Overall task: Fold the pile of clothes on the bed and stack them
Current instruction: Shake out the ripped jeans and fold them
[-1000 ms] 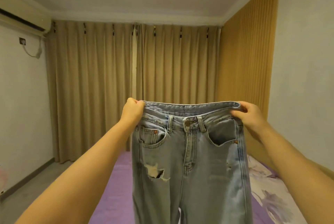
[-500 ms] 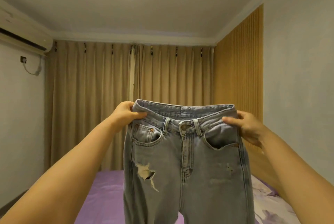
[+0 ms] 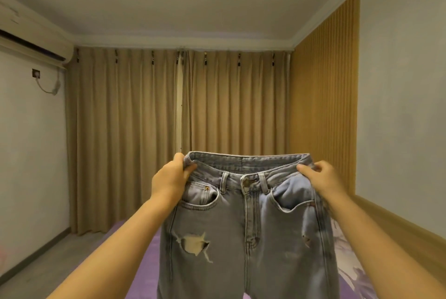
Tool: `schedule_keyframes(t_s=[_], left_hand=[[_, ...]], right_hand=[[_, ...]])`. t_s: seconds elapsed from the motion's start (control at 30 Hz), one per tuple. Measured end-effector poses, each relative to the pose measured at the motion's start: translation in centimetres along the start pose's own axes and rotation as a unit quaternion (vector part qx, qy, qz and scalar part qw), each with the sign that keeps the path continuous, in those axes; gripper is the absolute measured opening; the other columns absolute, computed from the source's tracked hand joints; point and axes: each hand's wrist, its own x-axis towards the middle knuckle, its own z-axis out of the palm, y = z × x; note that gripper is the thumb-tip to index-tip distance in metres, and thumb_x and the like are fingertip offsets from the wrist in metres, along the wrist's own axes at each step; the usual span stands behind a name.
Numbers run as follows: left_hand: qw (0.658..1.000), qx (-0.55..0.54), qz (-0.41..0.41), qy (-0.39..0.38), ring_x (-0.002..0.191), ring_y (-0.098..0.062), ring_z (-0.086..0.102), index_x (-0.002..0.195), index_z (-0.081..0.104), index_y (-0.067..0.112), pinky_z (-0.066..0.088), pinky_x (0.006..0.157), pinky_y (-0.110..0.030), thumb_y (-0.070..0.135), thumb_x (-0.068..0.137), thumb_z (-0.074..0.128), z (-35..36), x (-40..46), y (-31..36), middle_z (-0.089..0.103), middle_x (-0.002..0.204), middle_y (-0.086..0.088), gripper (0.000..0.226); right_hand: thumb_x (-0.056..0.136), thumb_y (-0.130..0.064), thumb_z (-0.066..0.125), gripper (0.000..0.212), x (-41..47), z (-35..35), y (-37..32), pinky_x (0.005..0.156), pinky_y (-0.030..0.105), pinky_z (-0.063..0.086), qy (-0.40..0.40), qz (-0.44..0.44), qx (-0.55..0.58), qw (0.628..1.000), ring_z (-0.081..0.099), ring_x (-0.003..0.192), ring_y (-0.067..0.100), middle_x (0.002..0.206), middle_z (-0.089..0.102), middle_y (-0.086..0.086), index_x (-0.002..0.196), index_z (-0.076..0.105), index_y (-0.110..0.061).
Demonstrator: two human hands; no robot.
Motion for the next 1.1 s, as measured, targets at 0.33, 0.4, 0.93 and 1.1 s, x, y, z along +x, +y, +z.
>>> schedule_keyframes(t_s=[0.33,0.4,0.93,1.1], left_hand=[[0.886,-0.396,-0.227,-0.082,0.073,-0.024,0.058,0.076,0.051,0.007,0.046,0.065,-0.041,0.024,0.086,0.070,5.3,-4.6,5.2,0.058,0.073,-0.010,0.028],[0.866,-0.431,-0.226,-0.114,0.080,-0.027,0.065,0.083,0.057,0.007,0.053,0.074,-0.045,0.022,0.085,0.071,5.9,-5.5,6.0,0.065,0.081,-0.011,0.020],[0.816,-0.525,-0.209,-0.120,0.094,-0.032,0.068,0.106,0.064,0.005,0.057,0.080,-0.044,0.016,0.093,0.060,4.2,-4.2,6.8,0.070,0.102,-0.019,0.018],[0.752,-0.615,-0.140,-0.192,0.098,-0.023,0.067,0.120,0.058,0.008,0.057,0.080,-0.036,0.022,0.092,0.054,1.1,0.5,6.6,0.069,0.111,-0.011,0.032]], right_hand=[[0.081,-0.005,0.071,0.025,-7.7,8.2,-2.2,0.051,0.031,0.052,-0.134,0.103,0.237,0.957,0.062,0.064,0.015,0.084,0.061,0.008,0.093,0.051,-0.014],[0.079,-0.007,0.073,0.029,-9.4,9.4,-2.5,0.065,0.036,0.054,-0.119,0.012,0.171,0.978,0.062,0.074,0.017,0.085,0.063,0.004,0.090,0.050,-0.022],[0.091,-0.004,0.058,0.030,-9.1,9.9,-0.9,0.088,0.025,0.052,-0.119,-0.058,0.235,0.963,0.062,0.107,0.009,0.116,0.066,-0.002,0.111,0.062,-0.026],[0.075,-0.043,0.071,0.074,-6.6,8.1,1.3,0.092,0.030,0.048,-0.269,0.036,0.300,0.915,0.053,0.121,0.008,0.138,0.050,-0.012,0.140,0.036,-0.035]])
